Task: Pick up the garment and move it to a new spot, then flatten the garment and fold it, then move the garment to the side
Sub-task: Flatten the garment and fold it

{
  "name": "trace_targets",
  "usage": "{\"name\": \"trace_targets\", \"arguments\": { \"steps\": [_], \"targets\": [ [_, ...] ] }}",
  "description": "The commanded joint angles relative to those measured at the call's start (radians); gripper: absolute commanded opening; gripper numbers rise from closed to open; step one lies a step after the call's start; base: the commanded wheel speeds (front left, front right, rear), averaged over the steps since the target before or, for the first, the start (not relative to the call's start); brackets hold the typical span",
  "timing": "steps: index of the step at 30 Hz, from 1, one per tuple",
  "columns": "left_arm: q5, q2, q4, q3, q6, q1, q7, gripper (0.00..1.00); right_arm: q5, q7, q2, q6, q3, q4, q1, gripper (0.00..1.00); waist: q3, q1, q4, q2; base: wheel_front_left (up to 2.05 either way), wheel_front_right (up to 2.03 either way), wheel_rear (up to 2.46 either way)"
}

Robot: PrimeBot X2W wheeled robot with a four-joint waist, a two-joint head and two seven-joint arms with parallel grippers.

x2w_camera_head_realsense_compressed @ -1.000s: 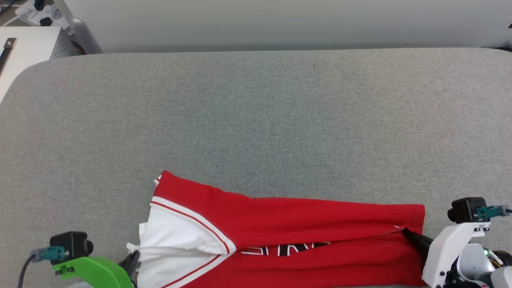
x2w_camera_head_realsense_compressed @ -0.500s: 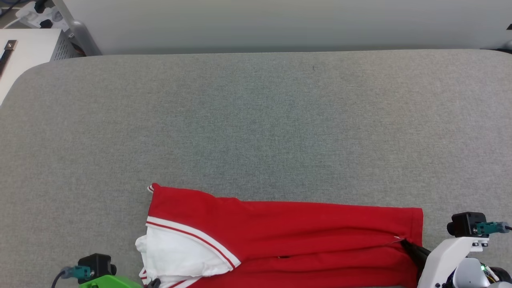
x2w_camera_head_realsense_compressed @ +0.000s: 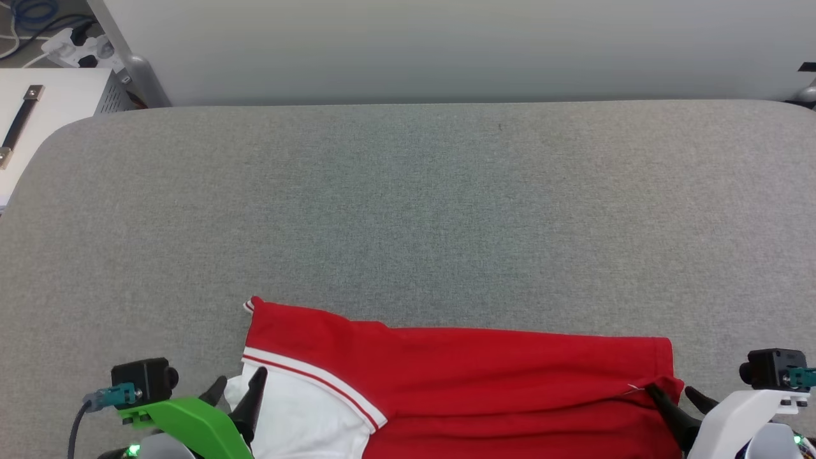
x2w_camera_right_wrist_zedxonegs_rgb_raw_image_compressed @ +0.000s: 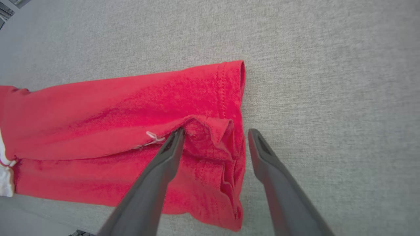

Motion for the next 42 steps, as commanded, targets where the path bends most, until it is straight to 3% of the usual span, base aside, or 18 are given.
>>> {"name": "trace_targets", "arguments": {
  "steps": [1, 11, 18, 24, 38, 39, 40, 42],
  "targets": [
    [0.027, 0.01, -0.021, 0.008, 0.012, -0.019, -0.024, 1.0, -0.011, 0.018, 0.003, -0.001, -0.019, -0.024, 0.015, 1.0, -0.007, 0.0001, 0.001, 0.0, 0.0, 0.0, 0.0],
    [0.22, -0.007, -0.14, 0.032, 0.11, -0.052, -0.244, 1.0, -0.017, 0.2, -0.027, -0.001, -0.126, -0.136, 0.037, 1.0, -0.019, 0.0001, 0.017, 0.0, 0.0, 0.0, 0.0],
    [0.375, -0.05, -0.214, 0.036, 0.153, -0.087, -0.33, 1.0, -0.023, 0.287, -0.037, -0.001, -0.117, -0.153, 0.016, 1.0, 0.004, 0.0001, 0.048, 0.0, 0.0, 0.0, 0.0],
    [0.469, -0.088, -0.246, 0.03, 0.159, -0.108, -0.34, 1.0, -0.011, 0.3, -0.032, -0.001, -0.073, -0.105, -0.009, 1.0, 0.043, 0.0001, 0.079, 0.0, 0.0, 0.0, 0.0],
    [0.523, -0.139, -0.233, 0.062, 0.135, -0.113, -0.341, 1.0, 0.076, 0.24, 0.002, -0.001, 0.024, 0.013, -0.009, 1.0, 0.092, 0.0001, 0.091, 0.0, 0.0, 0.0, 0.0],
    [0.525, -0.142, -0.231, 0.066, 0.133, -0.113, -0.341, 1.0, 0.088, 0.234, 0.002, -0.001, 0.034, 0.016, -0.012, 0.3, 0.093, 0.0001, 0.089, 0.0, 0.0, 0.0, 0.0],
    [0.526, -0.144, -0.229, 0.068, 0.131, -0.112, -0.341, 1.0, 0.093, 0.228, -0.002, -0.001, 0.043, 0.018, -0.014, 0.0, 0.093, 0.0001, 0.087, 0.0, 0.0, 0.0, 0.0],
    [0.528, -0.147, -0.224, 0.072, 0.127, -0.111, -0.341, 1.0, 0.1, 0.219, -0.007, -0.001, 0.053, 0.023, -0.018, 0.0, 0.093, 0.0001, 0.084, 0.0, 0.0, 0.0, 0.0]
  ]
}}
